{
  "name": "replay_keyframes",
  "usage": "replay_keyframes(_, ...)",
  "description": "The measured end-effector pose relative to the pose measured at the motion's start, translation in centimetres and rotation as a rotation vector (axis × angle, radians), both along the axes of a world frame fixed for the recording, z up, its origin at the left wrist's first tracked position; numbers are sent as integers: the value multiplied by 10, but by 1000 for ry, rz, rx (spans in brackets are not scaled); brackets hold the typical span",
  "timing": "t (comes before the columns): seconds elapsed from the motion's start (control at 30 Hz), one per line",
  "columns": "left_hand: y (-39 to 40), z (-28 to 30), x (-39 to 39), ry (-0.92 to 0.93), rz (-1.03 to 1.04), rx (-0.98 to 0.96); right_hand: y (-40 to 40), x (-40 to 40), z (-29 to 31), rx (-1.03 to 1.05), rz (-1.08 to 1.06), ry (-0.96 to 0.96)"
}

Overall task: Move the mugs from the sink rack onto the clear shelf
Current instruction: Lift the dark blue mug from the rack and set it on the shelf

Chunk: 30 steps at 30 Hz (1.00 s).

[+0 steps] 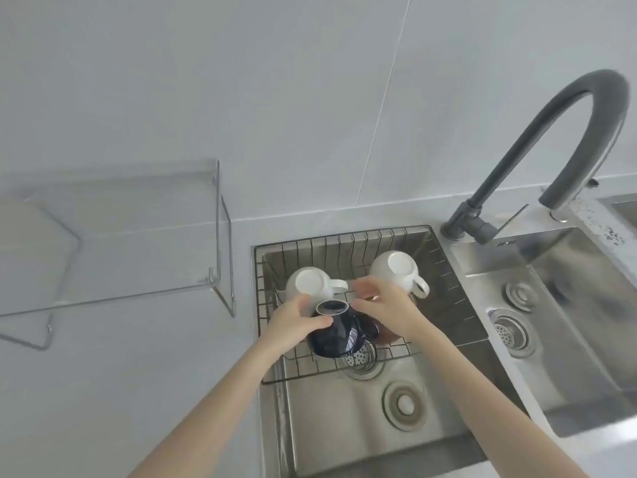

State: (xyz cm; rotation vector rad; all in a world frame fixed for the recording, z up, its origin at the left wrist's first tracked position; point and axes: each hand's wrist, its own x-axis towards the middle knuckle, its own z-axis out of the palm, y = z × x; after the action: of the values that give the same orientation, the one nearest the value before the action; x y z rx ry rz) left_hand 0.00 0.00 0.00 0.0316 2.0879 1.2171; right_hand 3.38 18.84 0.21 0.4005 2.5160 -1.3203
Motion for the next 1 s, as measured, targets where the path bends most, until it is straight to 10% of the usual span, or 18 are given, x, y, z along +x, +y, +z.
replay_keyframes(0.63, 7, -21, 6, 60, 53, -1, -13, -9, -7, -53, 131, -104)
replay_keyframes(1.0, -32, 116, -24, 492, 160, 37, -46, -44, 135, -108, 159, 236)
